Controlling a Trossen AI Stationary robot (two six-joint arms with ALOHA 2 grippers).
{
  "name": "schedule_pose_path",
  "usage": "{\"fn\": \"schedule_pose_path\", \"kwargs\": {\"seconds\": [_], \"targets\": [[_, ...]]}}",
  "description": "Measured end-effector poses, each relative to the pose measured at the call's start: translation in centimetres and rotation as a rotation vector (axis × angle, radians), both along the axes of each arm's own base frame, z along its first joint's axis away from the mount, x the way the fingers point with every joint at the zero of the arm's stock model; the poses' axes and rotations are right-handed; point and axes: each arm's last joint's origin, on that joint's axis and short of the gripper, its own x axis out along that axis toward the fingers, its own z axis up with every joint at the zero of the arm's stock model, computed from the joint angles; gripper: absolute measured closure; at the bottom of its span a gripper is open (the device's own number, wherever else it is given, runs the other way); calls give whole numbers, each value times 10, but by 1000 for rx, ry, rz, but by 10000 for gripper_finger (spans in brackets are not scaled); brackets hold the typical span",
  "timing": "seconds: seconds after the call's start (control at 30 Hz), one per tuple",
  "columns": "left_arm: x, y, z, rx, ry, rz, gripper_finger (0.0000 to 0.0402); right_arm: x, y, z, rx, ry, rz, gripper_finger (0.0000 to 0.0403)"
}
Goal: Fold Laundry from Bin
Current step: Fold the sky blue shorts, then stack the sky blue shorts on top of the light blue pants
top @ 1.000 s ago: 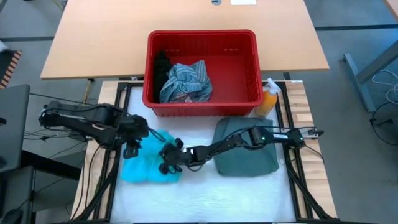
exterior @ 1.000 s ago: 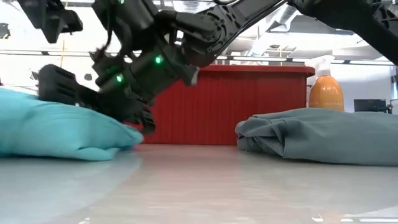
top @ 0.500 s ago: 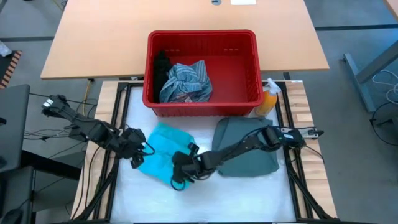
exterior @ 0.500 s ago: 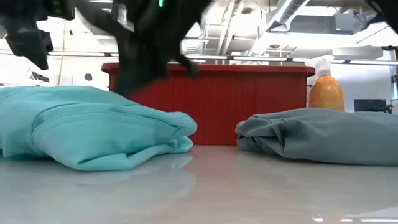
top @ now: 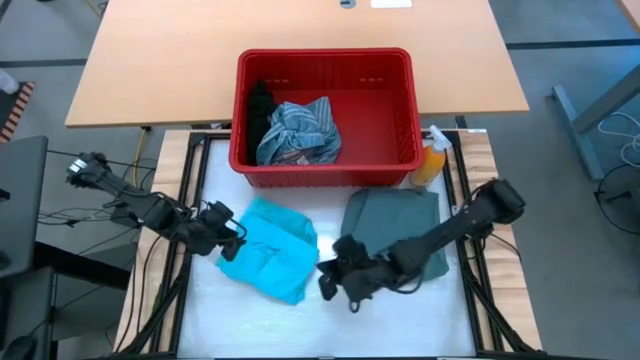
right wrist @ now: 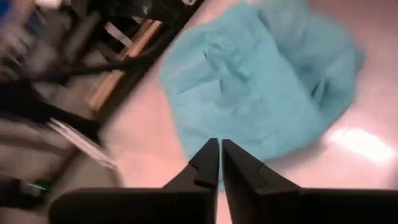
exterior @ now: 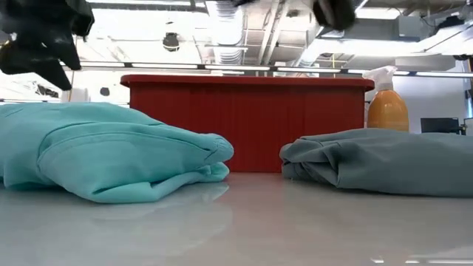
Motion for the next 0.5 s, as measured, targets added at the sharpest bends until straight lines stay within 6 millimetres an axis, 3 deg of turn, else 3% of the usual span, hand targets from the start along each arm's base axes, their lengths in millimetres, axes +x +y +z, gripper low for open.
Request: {"fn": "schedule_pose_path", "kwargs": {"seconds": [0.13,0.27,0.5], "targets": [[1,7,-16,-2,41,53,156,-8,4,-31,133,-65,-37,311],[2,13,-33,-2,54,85,126,-4,6,-53,223,-98,-53,242],[8,16,-67,-33,37,68,120,15,14,-100,298,-87,-102,116]]}}
